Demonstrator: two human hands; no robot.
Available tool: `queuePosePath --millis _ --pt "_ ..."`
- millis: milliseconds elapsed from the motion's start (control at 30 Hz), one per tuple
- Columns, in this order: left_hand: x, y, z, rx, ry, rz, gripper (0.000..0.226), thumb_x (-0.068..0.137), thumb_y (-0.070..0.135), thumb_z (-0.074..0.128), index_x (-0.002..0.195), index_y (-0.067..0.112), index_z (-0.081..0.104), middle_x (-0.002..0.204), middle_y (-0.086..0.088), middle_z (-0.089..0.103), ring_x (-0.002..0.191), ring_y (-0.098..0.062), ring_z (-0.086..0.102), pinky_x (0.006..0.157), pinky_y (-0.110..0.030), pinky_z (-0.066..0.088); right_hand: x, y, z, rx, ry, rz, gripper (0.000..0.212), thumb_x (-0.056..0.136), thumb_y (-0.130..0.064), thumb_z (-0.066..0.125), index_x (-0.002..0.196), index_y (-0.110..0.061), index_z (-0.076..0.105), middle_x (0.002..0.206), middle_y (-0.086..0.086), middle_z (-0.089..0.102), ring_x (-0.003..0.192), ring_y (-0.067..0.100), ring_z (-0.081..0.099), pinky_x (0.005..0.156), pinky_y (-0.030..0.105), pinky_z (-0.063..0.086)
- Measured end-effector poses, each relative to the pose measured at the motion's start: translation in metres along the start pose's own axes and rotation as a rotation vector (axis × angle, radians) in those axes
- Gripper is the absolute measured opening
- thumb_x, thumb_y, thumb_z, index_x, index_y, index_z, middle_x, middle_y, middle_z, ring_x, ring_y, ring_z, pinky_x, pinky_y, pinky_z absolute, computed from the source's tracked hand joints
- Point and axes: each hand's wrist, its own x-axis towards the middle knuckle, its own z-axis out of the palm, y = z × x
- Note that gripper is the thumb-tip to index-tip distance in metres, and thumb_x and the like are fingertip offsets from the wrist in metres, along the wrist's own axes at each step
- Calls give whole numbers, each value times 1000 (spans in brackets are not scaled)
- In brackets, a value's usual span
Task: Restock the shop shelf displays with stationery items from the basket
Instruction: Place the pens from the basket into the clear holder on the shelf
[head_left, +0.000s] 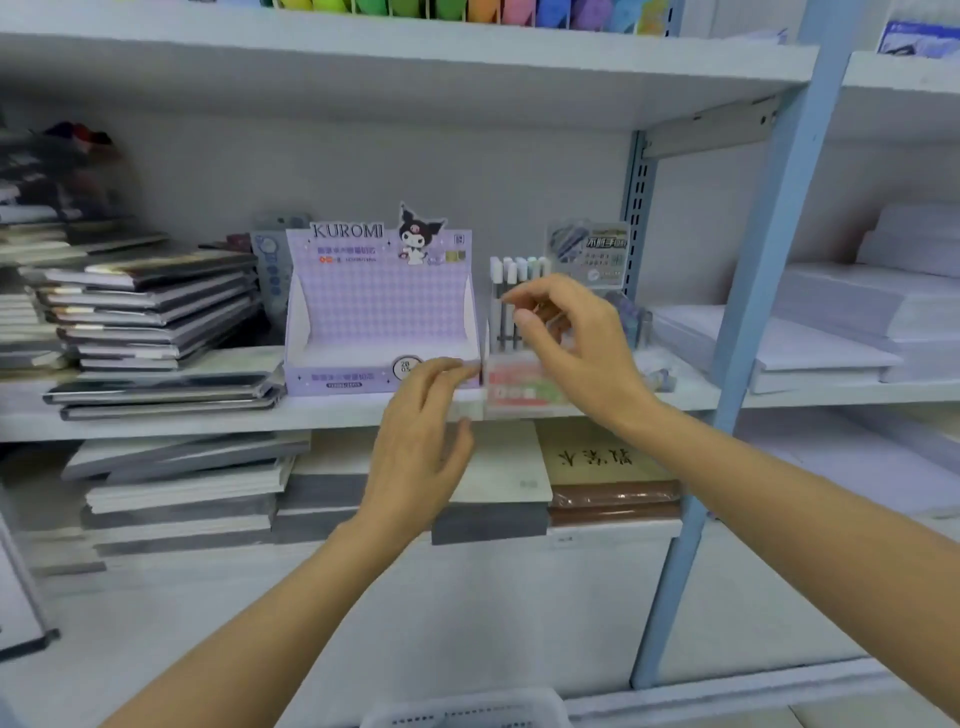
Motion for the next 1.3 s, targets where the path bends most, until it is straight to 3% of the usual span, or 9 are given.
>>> queuePosePath --millis 133,300,400,533,633,800,1133,1200,1300 --pt "-80 -28 25 16 17 -119 35 84 -4 59 115 11 59 112 -2 54 98 -16 52 82 -30 45 -74 -11 36 142 -331 -5 12 95 -15 57 95 -12 68 80 -11 61 67 3 55 62 15 41" --pt "-205 -73 60 107 -322 -312 34 75 -9 66 104 10 63 103 -8 59 86 -30 57 71 -35 41 -178 22 110 111 -796 205 14 96 -27 56 98 -21 69 83 -12 67 68 4 59 65 23 48" --pt "-282 -99 71 155 -548 -585 37 86 4 61 122 14 61 129 -9 56 112 -31 56 87 -39 41 -243 56 146 114 -994 433 15 95 -26 58 104 -18 67 90 -6 68 71 6 59 69 22 47" --pt "-354 -117 78 213 -900 -838 55 101 28 42 152 18 23 161 -2 16 144 -19 27 112 -28 25 -332 88 177 110 -1143 740 20 94 -28 59 110 -17 65 102 1 69 85 14 62 80 25 49" --pt "-379 -119 86 188 -1019 -930 62 102 31 39 154 17 8 163 0 6 145 -17 23 114 -26 23 -381 98 198 133 -1156 955 30 93 -32 60 120 -19 58 108 0 65 91 10 59 89 26 49" --pt "-398 -117 97 147 -845 -1017 57 98 20 48 151 15 25 159 2 19 124 -19 48 102 -27 39 -398 109 241 320 -843 1275 33 95 -29 59 124 -19 48 100 -2 62 80 9 63 65 15 49" --pt "-395 -123 108 214 -544 -859 32 81 -4 68 110 8 67 109 -9 58 93 -27 56 75 -34 48 -407 119 274 393 -569 1267 9 92 -14 63 84 -17 62 79 4 69 62 5 63 64 17 51" --pt "-382 -117 117 64 -486 -1005 20 91 7 59 105 19 67 104 0 57 86 -17 55 72 -23 44 -406 126 259 447 -527 1321 9 92 -11 63 84 -14 62 77 7 70 61 9 64 62 19 52" --pt "-361 -107 143 -463 -376 -1524 21 100 25 49 102 17 69 92 -1 69 80 -15 63 70 -24 51 -404 133 236 557 -501 1389 9 93 -9 62 84 -9 61 75 9 72 62 15 65 59 23 52"
